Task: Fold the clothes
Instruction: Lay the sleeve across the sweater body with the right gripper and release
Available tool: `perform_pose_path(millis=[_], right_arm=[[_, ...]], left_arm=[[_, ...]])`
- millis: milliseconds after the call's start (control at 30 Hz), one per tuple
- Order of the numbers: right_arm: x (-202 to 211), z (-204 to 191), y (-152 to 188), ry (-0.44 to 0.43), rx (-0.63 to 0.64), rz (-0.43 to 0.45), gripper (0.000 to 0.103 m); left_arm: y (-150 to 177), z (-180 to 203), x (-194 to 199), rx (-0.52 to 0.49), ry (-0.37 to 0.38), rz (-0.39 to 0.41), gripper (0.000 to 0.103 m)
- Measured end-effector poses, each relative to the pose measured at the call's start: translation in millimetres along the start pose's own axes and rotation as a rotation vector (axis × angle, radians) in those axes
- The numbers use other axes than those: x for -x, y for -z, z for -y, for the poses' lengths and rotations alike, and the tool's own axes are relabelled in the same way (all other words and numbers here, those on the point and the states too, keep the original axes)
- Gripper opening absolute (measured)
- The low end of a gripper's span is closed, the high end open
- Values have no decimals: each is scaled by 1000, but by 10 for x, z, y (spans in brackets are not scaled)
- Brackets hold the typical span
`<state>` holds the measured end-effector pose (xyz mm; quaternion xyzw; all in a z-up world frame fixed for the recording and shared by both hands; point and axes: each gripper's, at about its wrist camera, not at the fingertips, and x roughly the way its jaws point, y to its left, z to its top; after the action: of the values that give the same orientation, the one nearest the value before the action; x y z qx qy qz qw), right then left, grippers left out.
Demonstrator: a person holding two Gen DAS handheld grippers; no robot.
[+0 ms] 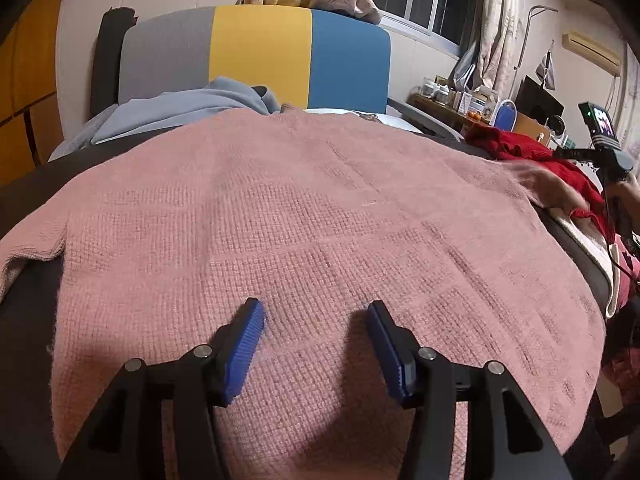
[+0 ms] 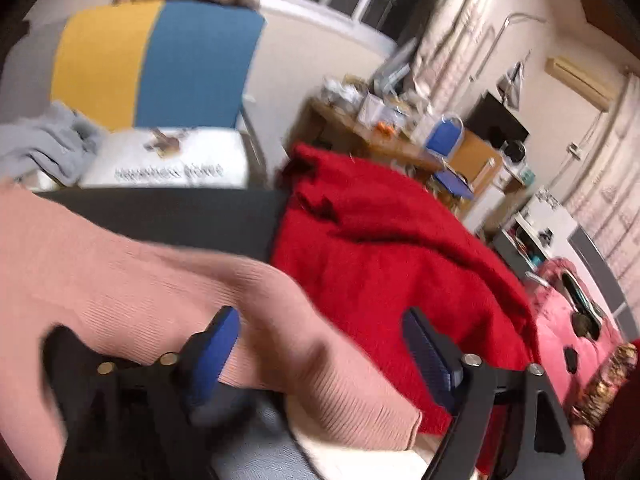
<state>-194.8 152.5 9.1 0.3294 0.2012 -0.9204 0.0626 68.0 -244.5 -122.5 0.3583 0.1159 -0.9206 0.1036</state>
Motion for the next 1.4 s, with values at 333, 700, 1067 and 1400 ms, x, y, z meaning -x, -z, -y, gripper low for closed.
perform_pose_path(millis=[333, 700, 1067, 1400], right_arm=[[936, -1397, 672, -786, 165, -54, 85], [1047, -1488, 1296, -825, 48, -131, 94], [1037, -1581, 1541, -861, 14, -153, 96], [939, -1664, 1501, -854, 29, -174, 103]], left_arm=[[-50, -183, 115, 92, 91, -13, 55], [434, -877, 886, 292, -39, -20, 56], [739, -759, 1041, 320, -168, -76, 58], [364, -818, 686, 301, -113, -157, 11]])
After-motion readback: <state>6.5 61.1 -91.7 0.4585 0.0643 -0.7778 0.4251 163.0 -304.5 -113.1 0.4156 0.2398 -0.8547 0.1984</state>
